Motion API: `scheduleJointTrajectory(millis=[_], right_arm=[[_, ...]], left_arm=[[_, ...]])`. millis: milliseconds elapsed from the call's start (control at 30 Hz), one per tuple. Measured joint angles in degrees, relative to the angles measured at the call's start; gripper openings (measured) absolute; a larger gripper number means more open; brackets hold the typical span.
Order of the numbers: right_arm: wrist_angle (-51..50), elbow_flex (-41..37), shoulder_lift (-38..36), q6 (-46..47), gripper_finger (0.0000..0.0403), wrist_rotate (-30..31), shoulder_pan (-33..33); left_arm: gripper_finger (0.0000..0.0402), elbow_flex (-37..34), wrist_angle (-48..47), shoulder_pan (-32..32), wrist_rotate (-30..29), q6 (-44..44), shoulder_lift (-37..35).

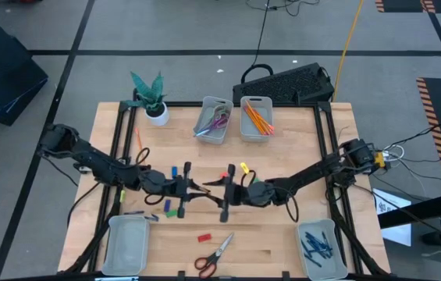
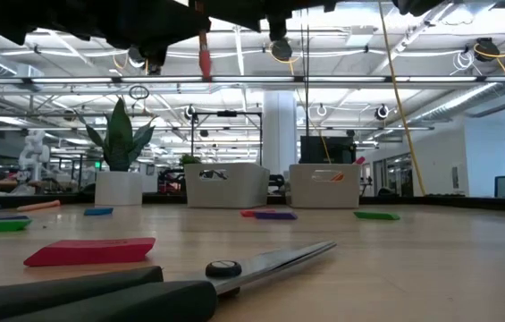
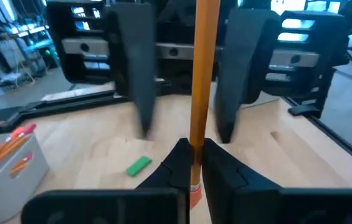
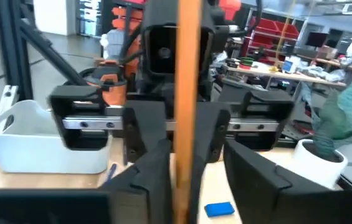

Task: Sort crayons/erasers/pens/pencils in bins
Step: Put the pencil into the top right bin

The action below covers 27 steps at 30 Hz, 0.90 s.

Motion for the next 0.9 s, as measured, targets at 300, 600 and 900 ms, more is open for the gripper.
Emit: scheduleJointTrajectory(millis=[300, 600, 900], right_arm=[[-1.11, 0.0, -0.09, 0.61, 0.0016, -2.37, 0.04], [-28.35, 2.63, -11.11, 12.34, 0.0017, -2.26, -2.99], [-80.35, 18.87, -17.8, 27.47, 0.0017, -4.31, -31.61]], left_arm=[[0.0025, -0.02, 1.85, -0.42, -0.51, 2.32, 0.0], [0.0146, 0.04, -7.69, -0.86, -3.3, -0.71, -4.67], [0.0246, 0.02, -31.71, 1.63, -7.77, -16.54, -14.43]])
